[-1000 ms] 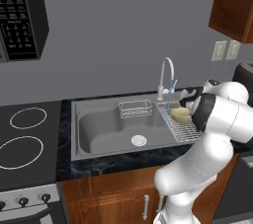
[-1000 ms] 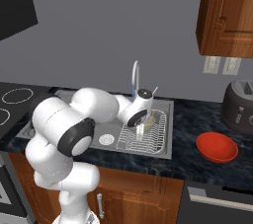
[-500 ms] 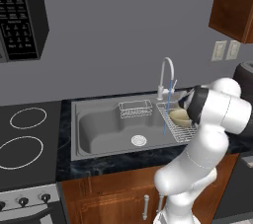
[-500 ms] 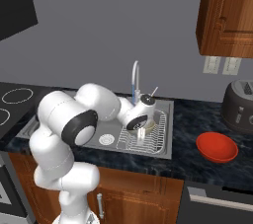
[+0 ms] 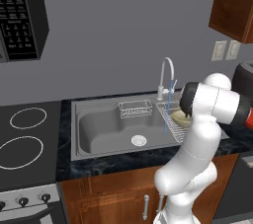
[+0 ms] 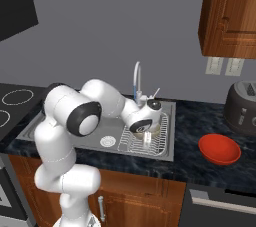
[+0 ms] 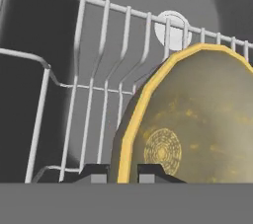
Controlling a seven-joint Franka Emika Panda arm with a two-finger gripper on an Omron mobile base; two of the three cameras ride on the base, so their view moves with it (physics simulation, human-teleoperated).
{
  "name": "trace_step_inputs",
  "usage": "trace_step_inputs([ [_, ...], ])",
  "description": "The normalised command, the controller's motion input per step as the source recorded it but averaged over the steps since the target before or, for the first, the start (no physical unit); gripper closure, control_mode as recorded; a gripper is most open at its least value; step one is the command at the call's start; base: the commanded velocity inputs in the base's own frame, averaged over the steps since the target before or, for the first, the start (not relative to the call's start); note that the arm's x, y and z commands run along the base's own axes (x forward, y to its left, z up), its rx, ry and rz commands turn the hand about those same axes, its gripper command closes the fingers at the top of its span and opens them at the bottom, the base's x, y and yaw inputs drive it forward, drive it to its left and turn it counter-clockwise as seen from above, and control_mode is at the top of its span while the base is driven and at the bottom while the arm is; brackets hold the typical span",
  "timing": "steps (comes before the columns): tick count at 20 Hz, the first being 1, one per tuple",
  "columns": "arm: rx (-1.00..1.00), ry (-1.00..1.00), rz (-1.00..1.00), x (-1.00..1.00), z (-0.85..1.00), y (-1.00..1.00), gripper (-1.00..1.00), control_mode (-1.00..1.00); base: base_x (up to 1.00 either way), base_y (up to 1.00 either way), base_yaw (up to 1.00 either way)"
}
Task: Rinse each bowl for a few seconds and place them down in the sink or on the counter.
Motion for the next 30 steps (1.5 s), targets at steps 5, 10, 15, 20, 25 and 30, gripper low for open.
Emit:
trace_step_inputs([
  [5,0.0,0.04,0.0,0.04,-0.2,-0.04,-1.0,-1.0,0.0,0.0,0.0],
  [10,0.0,0.02,0.0,0.01,-0.03,-0.05,-1.0,-1.0,0.0,0.0,0.0],
  [15,0.01,0.0,0.0,-0.02,0.0,-0.09,-1.0,-1.0,0.0,0.0,0.0],
  [20,0.01,0.0,0.0,0.0,0.01,-0.06,-1.0,-1.0,0.0,0.0,0.0],
  [25,0.01,0.0,0.0,-0.04,0.18,-0.07,-1.0,-1.0,0.0,0.0,0.0],
  [30,0.01,0.0,-0.01,-0.19,0.26,0.0,-1.0,-1.0,0.0,0.0,0.0],
])
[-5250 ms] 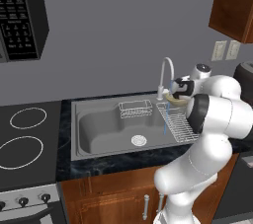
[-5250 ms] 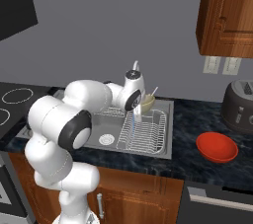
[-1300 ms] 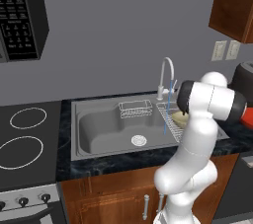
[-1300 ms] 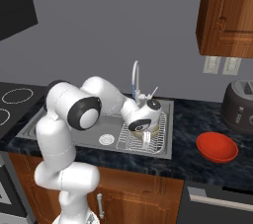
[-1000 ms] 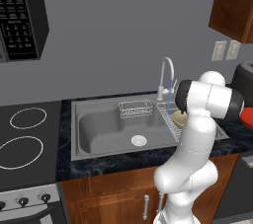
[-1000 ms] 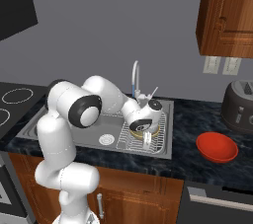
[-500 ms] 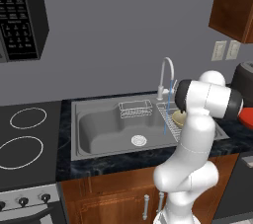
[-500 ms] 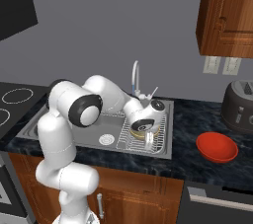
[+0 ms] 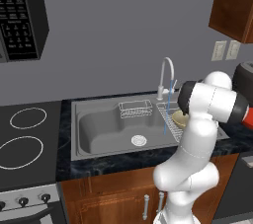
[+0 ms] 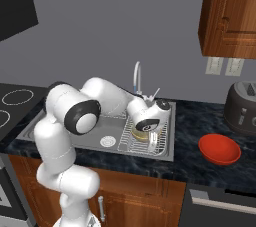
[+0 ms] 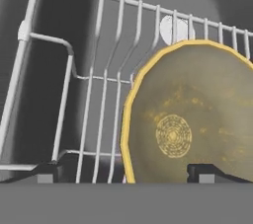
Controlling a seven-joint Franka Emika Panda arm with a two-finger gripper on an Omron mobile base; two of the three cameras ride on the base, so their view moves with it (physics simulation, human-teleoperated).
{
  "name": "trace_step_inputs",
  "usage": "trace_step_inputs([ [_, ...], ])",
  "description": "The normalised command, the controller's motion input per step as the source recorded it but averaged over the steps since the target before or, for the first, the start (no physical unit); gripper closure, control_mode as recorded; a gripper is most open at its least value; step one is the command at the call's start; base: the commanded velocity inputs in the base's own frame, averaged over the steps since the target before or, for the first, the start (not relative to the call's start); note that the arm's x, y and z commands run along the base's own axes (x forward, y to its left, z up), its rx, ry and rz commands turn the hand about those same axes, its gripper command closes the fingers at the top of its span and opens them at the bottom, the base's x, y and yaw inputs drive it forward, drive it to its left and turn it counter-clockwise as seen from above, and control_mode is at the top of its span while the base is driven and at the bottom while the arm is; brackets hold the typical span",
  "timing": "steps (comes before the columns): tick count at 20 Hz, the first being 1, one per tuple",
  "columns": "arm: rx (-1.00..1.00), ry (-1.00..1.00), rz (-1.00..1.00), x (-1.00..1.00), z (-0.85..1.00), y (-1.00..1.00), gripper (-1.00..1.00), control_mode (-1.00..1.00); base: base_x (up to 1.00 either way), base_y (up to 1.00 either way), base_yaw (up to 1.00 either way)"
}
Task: Rinse each bowl for a few seconds and place them down in the sink or on the counter.
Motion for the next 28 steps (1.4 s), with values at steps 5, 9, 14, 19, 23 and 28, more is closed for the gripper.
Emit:
trace_step_inputs([
  [5,0.0,0.0,-0.06,-0.22,0.38,0.01,-1.0,-1.0,0.0,0.0,0.0],
  [9,0.0,0.0,-0.09,-0.22,0.4,0.09,-1.0,-1.0,0.0,0.0,0.0],
  [14,-0.01,0.0,-0.12,-0.26,0.38,0.06,-1.0,-1.0,0.0,0.0,0.0],
  [19,-0.03,0.05,-0.17,-0.25,0.31,0.0,-1.0,-1.0,0.0,0.0,0.0],
  [23,-0.06,0.06,-0.2,-0.21,0.29,0.0,-1.0,-1.0,0.0,0.0,0.0],
  [28,-0.05,0.02,-0.2,-0.21,0.38,0.0,-1.0,-1.0,0.0,0.0,0.0],
])
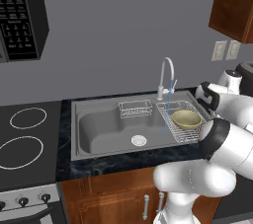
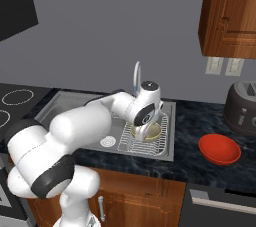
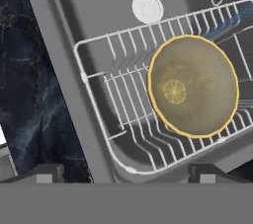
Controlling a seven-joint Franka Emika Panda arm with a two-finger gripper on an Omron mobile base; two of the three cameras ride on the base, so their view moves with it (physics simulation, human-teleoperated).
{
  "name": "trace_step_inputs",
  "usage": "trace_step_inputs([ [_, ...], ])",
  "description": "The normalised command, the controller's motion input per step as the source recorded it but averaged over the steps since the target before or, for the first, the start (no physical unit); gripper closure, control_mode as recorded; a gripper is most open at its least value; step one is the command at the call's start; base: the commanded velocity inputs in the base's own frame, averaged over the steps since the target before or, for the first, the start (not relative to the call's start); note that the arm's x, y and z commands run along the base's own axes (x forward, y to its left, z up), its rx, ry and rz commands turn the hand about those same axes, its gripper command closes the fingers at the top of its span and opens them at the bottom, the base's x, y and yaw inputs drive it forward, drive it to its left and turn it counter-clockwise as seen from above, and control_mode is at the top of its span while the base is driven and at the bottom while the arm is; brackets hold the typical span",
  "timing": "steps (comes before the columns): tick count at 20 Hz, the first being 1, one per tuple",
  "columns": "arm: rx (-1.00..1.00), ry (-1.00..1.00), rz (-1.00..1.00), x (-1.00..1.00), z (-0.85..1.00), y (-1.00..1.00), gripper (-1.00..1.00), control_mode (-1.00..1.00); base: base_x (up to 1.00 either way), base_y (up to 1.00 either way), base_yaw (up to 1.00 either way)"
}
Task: Rinse each bowl for a few seconds and place them down in the sink or on the counter.
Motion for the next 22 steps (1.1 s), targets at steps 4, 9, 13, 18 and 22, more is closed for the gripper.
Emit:
trace_step_inputs([
  [4,-0.02,0.03,-0.17,-0.21,0.4,-0.01,-1.0,-1.0,0.0,0.0,0.0],
  [9,0.0,0.09,-0.14,-0.28,0.31,-0.14,-1.0,-1.0,0.0,0.0,0.0],
  [13,0.0,0.01,-0.14,-0.57,0.25,-0.19,-1.0,-1.0,0.0,0.0,0.0],
  [18,0.0,0.0,-0.15,-0.59,0.23,-0.17,-1.0,-1.0,0.0,0.0,0.0],
  [22,0.0,0.0,-0.18,-0.58,0.21,-0.13,-1.0,-1.0,0.0,0.0,0.0],
])
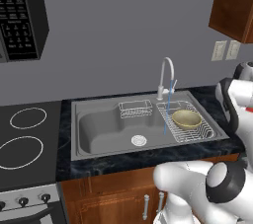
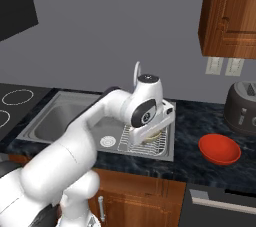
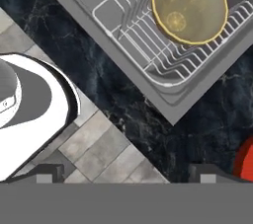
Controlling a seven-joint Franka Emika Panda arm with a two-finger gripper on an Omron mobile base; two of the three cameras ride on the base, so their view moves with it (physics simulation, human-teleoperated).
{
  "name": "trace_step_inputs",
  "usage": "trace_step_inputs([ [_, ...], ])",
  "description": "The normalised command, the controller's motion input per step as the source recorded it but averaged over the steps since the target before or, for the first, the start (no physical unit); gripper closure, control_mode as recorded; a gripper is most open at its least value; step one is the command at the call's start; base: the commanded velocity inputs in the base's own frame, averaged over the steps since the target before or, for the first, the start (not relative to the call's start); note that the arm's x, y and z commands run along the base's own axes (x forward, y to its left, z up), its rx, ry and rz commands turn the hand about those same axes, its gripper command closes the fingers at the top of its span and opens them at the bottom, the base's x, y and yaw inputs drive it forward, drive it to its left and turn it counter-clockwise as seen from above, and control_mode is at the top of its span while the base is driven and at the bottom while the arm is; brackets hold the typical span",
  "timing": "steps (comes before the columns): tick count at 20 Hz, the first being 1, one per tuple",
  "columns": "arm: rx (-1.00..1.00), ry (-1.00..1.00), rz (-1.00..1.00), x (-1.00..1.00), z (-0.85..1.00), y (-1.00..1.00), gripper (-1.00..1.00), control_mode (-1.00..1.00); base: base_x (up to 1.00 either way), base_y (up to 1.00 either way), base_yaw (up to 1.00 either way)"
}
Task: Rinse each bowl for a few seconds and place them down in the sink or on the counter.
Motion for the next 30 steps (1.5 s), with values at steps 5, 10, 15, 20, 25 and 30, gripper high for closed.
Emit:
trace_step_inputs([
  [5,-0.01,-0.01,-0.2,-0.56,0.06,-0.02,-1.0,-1.0,0.0,0.0,0.0],
  [10,-0.02,-0.02,-0.15,-0.4,0.0,-0.01,-1.0,-1.0,0.0,0.0,0.0],
  [15,0.0,0.0,-0.06,-0.04,0.0,-0.1,-1.0,-1.0,0.0,0.0,0.0],
  [20,0.0,0.0,0.0,0.0,0.0,-0.2,-1.0,-1.0,0.0,0.0,0.0],
  [25,0.0,0.0,0.0,0.0,0.0,-0.19,-1.0,-1.0,0.0,0.0,0.0],
  [30,0.0,0.0,0.0,0.0,0.0,-0.15,-1.0,-1.0,0.0,0.0,0.0],
])
